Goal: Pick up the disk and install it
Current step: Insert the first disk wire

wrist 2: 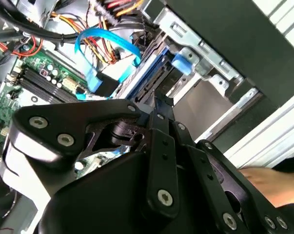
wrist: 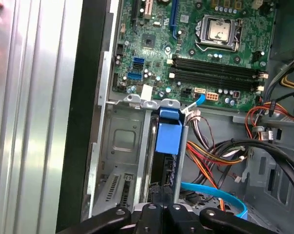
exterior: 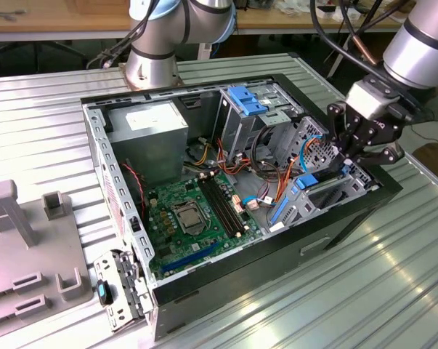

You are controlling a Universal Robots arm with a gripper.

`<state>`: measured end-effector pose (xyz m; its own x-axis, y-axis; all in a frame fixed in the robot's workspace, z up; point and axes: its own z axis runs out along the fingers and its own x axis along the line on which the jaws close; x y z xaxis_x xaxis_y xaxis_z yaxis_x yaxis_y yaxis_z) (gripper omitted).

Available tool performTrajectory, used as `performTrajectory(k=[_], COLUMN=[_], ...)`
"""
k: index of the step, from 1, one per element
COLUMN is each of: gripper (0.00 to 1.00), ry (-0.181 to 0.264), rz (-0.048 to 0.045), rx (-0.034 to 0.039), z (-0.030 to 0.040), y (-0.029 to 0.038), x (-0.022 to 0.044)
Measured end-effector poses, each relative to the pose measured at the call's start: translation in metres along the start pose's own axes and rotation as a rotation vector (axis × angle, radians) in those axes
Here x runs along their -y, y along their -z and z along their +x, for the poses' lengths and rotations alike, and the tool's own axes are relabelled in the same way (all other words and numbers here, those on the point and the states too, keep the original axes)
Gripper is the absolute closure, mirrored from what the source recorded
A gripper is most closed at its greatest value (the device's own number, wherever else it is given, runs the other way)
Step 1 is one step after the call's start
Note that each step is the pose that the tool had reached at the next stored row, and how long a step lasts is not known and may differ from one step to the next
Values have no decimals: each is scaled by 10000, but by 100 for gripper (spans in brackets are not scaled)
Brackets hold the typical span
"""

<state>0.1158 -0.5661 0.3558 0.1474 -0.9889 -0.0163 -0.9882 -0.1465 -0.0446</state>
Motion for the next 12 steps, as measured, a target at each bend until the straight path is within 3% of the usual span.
performTrajectory(k=[4, 6, 7, 8, 12], gripper=[89, 89, 89, 89, 89], ry=[108, 247, 954, 961, 1176], rz=[-34, -41, -65, -96, -141], rx=[12, 18, 52, 34, 10], z=[28, 33, 20, -45, -102], y=[-8, -9, 26, 84, 90], x=[189, 221, 312, 365, 388])
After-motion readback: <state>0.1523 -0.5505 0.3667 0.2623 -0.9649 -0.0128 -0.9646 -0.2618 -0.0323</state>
